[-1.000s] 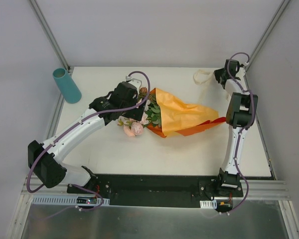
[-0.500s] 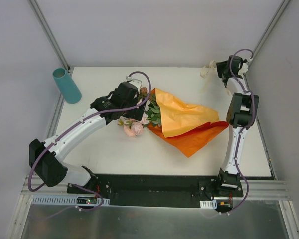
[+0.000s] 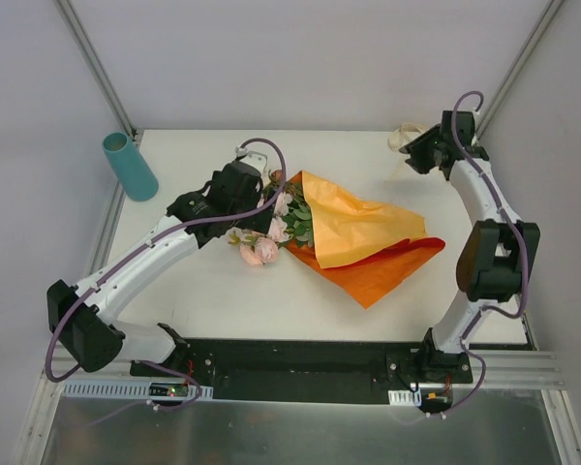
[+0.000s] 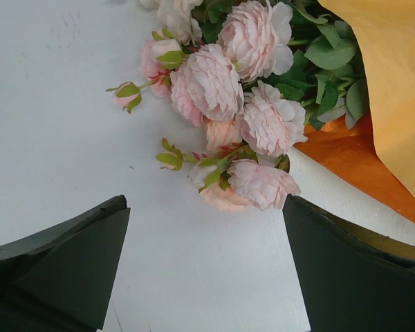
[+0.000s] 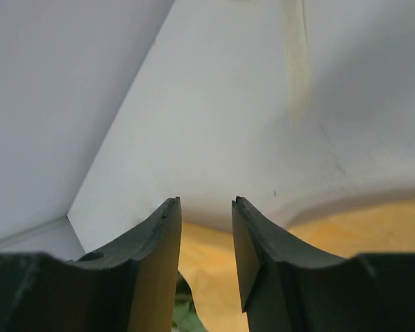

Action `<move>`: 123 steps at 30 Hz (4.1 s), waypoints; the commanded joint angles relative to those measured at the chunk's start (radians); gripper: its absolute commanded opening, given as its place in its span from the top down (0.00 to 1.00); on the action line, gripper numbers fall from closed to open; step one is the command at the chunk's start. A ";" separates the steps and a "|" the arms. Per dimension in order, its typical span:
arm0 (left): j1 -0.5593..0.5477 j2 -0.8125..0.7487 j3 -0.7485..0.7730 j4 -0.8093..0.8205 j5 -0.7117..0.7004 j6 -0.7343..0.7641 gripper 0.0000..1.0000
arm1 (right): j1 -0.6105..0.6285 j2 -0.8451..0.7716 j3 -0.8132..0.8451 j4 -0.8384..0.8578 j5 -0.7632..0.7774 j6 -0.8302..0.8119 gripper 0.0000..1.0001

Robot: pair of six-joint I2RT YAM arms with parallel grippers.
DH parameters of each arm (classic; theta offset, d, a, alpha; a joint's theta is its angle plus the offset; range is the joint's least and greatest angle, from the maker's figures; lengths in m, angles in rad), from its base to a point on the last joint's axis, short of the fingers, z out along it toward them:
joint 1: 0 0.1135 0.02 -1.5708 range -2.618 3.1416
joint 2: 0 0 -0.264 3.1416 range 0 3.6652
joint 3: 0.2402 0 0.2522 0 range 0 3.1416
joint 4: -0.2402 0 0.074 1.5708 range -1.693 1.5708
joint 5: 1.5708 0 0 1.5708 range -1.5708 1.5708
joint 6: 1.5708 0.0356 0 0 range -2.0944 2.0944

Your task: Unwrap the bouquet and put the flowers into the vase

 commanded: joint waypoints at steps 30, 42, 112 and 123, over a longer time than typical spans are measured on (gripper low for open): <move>-0.007 0.014 -0.165 0.149 0.562 -0.454 0.23 | 0.214 -0.651 -0.948 -0.103 0.167 -0.028 0.55; -0.006 0.052 -0.295 0.317 0.500 -0.556 0.26 | 0.507 -0.791 -0.983 0.300 -0.055 -0.679 0.43; -0.072 0.426 -0.421 0.791 0.430 -0.863 0.44 | 0.834 -0.633 -1.125 0.848 0.551 -1.104 1.00; -0.096 0.417 -0.438 0.794 0.317 -0.909 0.65 | 0.800 -0.639 -1.105 0.822 0.532 -1.041 1.00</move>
